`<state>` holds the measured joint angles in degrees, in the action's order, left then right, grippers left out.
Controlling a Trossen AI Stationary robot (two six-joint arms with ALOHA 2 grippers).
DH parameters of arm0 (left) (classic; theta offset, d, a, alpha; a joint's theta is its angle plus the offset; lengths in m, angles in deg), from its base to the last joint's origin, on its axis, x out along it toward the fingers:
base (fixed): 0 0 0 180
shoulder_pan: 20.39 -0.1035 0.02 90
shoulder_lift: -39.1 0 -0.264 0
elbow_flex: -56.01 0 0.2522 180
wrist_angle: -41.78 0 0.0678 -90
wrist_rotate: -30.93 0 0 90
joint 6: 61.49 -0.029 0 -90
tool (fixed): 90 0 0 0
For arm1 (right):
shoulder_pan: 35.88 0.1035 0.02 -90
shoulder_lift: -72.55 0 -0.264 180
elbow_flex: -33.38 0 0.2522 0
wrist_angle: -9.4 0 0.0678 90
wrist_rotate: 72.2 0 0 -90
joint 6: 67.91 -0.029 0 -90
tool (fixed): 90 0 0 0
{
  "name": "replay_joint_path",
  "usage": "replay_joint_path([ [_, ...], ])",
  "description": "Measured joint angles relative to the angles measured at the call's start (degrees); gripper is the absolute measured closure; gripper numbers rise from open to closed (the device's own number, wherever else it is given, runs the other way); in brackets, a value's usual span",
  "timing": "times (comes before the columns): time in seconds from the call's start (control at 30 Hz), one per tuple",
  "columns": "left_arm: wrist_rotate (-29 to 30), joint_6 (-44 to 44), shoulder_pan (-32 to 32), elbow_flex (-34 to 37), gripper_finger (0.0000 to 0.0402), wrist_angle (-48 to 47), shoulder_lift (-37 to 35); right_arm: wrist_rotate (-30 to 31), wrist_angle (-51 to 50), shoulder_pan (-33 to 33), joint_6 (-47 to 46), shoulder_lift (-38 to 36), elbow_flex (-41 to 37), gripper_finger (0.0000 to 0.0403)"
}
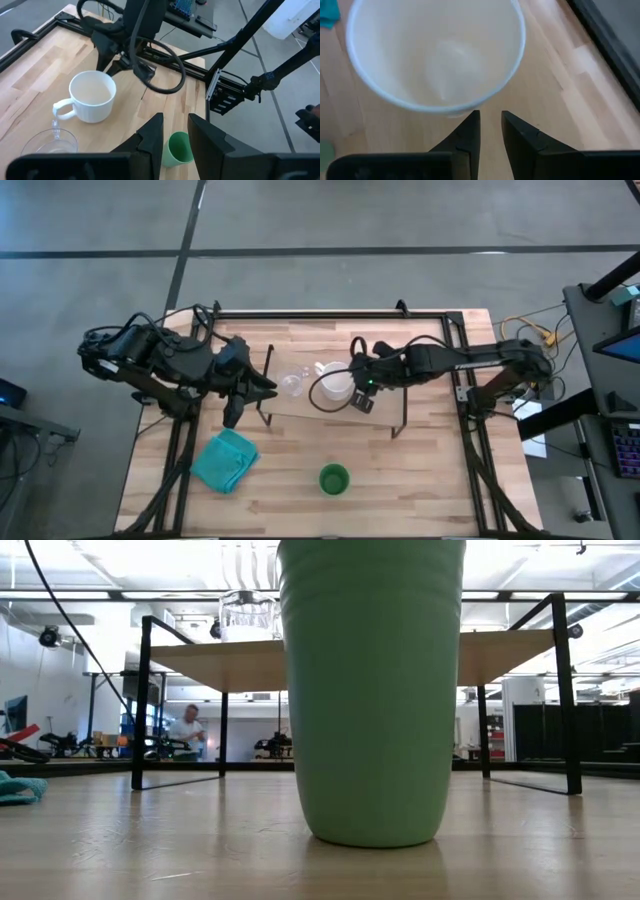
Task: Stack small to large cups/mugs on shelf
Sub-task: Adjust the white cup on the shelf, then put the green cup on the shelf
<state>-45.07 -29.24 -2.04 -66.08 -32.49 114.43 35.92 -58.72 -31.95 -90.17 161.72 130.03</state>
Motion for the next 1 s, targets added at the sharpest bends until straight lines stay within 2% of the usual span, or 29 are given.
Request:
replay_joint_path([
  [0.17,-0.02,0.02,0.00,0.00,0.0327,-0.02,-0.02,-1.02,-0.98,0.03,-0.92,0.30,0.00,0.0330],
  [0.4,-0.02,0.02,0.00,0.00,0.0327,-0.04,-0.02,-7.79,-1.10,0.65,-4.75,-0.28,0.02,0.0330],
  [0.53,-0.04,0.02,0.00,0.00,0.0327,-0.02,-0.02,-8.13,-1.61,2.46,-6.83,-1.64,0.02,0.0330],
  [0.63,-0.03,0.03,0.00,0.00,0.0327,-0.04,-0.02,-9.31,-3.67,4.32,-9.06,-3.13,0.02,0.0330],
  [0.8,-0.02,-0.06,0.00,0.00,0.0327,-0.02,-0.04,-16.62,-2.73,8.92,-13.54,-4.73,0.02,0.0330],
  [1.0,-0.04,-0.07,0.00,0.00,0.0327,-0.03,-0.04,-17.27,5.23,16.89,-12.24,-3.45,0.04,0.0313],
])
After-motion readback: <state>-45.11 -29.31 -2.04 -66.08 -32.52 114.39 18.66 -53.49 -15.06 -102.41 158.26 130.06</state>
